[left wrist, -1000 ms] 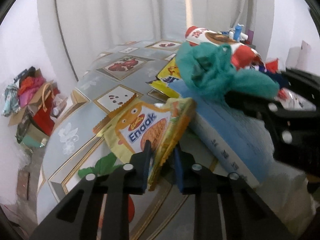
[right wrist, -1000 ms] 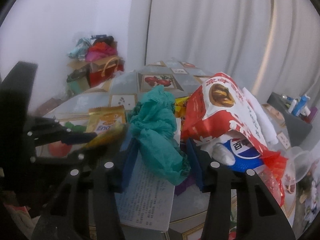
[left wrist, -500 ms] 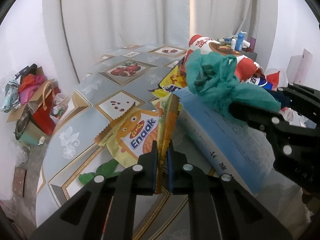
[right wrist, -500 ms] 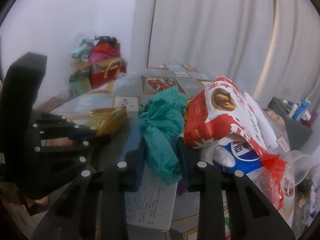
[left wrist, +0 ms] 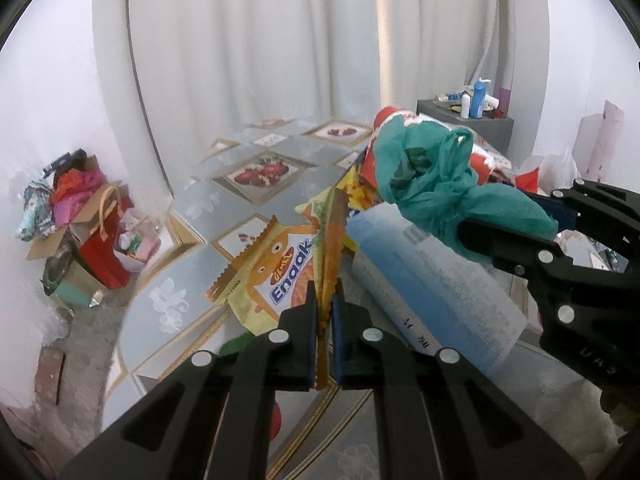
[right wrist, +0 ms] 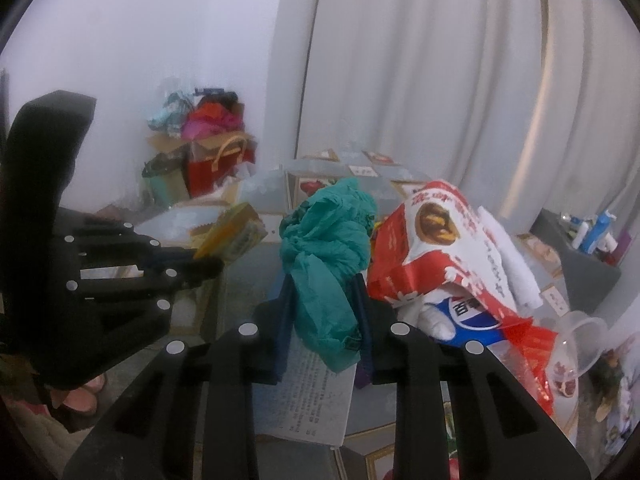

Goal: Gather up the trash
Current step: 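Carry both items to the blue wastebasket and open both grippers over it, then move both tools back over the table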

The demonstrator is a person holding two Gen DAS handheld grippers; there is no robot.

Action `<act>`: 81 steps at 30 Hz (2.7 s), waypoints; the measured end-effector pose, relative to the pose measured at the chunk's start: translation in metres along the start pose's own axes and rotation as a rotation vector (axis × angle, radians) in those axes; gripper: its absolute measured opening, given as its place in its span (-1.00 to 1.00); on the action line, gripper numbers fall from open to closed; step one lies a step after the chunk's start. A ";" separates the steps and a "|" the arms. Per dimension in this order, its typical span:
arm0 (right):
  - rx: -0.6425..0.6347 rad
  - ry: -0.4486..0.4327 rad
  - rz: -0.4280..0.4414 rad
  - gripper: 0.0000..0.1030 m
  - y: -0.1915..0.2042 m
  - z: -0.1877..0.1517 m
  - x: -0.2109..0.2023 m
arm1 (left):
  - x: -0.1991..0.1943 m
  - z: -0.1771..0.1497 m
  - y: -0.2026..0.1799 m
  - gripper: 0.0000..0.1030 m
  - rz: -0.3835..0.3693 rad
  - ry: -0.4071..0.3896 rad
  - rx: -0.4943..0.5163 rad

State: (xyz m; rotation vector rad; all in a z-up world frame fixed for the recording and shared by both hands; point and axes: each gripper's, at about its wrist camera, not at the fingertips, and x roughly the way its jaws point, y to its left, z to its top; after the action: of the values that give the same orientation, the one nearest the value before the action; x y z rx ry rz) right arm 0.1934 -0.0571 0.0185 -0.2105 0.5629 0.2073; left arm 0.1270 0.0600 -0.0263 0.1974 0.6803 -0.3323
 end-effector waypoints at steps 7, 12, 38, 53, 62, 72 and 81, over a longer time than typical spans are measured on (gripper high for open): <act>0.021 -0.069 -0.047 -0.51 -0.010 0.003 -0.036 | -0.040 0.014 -0.014 -0.89 0.002 -0.076 0.034; 0.077 -0.101 -0.129 -0.51 -0.031 -0.008 -0.073 | -0.064 0.029 -0.038 -0.89 -0.049 -0.134 0.071; 0.721 0.035 -0.735 -0.50 -0.283 -0.244 -0.210 | -0.002 0.116 -0.449 -0.88 -0.683 0.017 0.650; 0.904 0.227 -0.750 0.19 -0.391 -0.388 -0.143 | 0.164 0.076 -0.632 -0.38 -0.674 0.324 0.845; 0.964 0.156 -0.781 0.20 -0.383 -0.383 -0.177 | 0.150 0.079 -0.628 -0.05 -0.718 0.291 0.775; 0.902 0.040 -0.834 0.49 -0.353 -0.323 -0.219 | 0.079 0.121 -0.554 0.03 -0.851 0.171 0.680; 0.694 -0.064 -0.896 0.85 -0.305 -0.244 -0.228 | -0.018 0.114 -0.419 0.19 -0.858 0.003 0.526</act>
State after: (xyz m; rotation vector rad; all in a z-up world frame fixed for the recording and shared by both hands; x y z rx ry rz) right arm -0.0418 -0.4417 -0.0153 0.2300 0.4040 -0.8423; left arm 0.0273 -0.3578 0.0426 0.4010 0.6425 -1.3392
